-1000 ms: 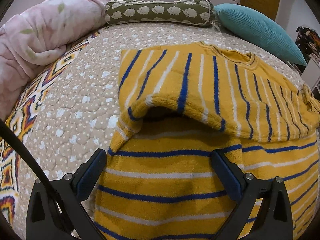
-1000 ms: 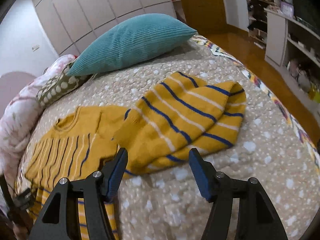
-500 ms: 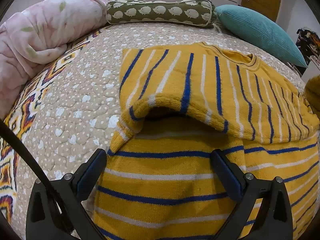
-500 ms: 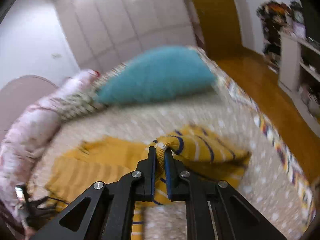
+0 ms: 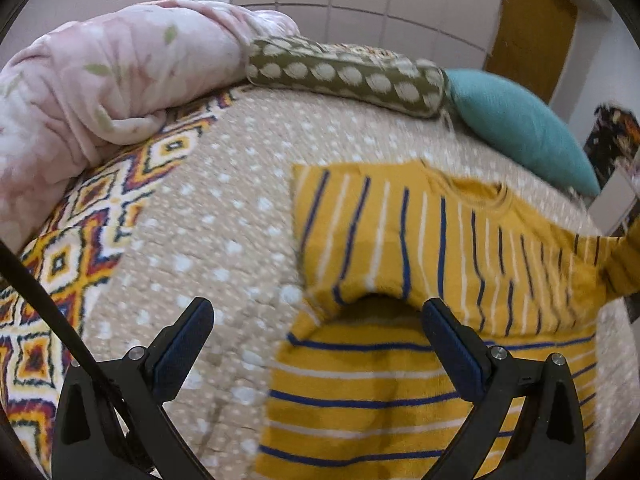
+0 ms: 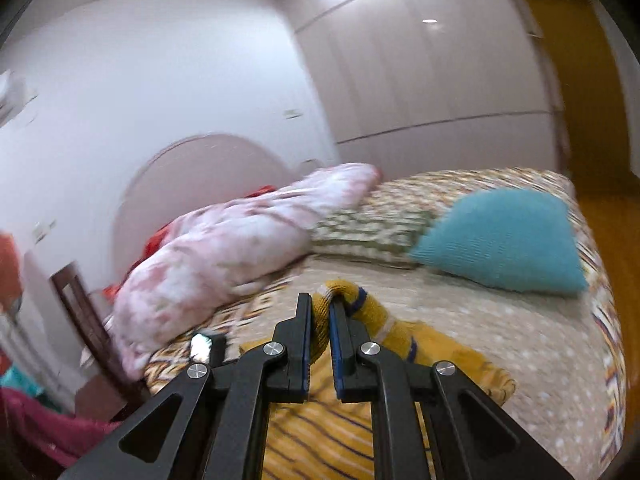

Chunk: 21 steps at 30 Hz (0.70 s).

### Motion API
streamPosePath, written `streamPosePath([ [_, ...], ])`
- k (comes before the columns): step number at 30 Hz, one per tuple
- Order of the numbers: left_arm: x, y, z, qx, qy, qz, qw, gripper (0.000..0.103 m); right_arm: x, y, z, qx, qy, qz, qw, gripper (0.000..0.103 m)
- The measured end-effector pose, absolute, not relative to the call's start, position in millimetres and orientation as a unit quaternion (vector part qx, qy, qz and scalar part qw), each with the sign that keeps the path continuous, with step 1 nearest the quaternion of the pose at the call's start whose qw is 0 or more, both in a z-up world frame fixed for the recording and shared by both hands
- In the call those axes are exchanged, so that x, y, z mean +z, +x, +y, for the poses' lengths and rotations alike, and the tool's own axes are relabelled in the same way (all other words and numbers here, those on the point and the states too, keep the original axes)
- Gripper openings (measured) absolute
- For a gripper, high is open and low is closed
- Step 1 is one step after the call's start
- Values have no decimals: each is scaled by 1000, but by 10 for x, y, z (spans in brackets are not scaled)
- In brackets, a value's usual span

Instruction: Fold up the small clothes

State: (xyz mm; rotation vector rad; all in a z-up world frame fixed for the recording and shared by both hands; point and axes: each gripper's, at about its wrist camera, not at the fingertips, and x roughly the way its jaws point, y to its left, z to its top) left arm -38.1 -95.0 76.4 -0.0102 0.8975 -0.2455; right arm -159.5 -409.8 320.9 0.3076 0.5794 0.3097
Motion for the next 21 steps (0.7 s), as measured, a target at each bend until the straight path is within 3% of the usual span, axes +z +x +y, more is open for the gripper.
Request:
streamPosePath([
  [4,918,-402,-782,-116,-20,415,902,103,3254,-1369,-3635,232,128,301,916,9],
  [9,926,-360,-602,-118,-37,415,901,103,2865,-861,-3138,278,112,368,880,9],
  [17,751,-214,-636,-166,-51,433,885,103,1121,378,-2780,240,120,533,803,9],
  [21,688,-113,-761,-195,-75,447,870,103,369,762,-2907,155,154,566,795,12],
])
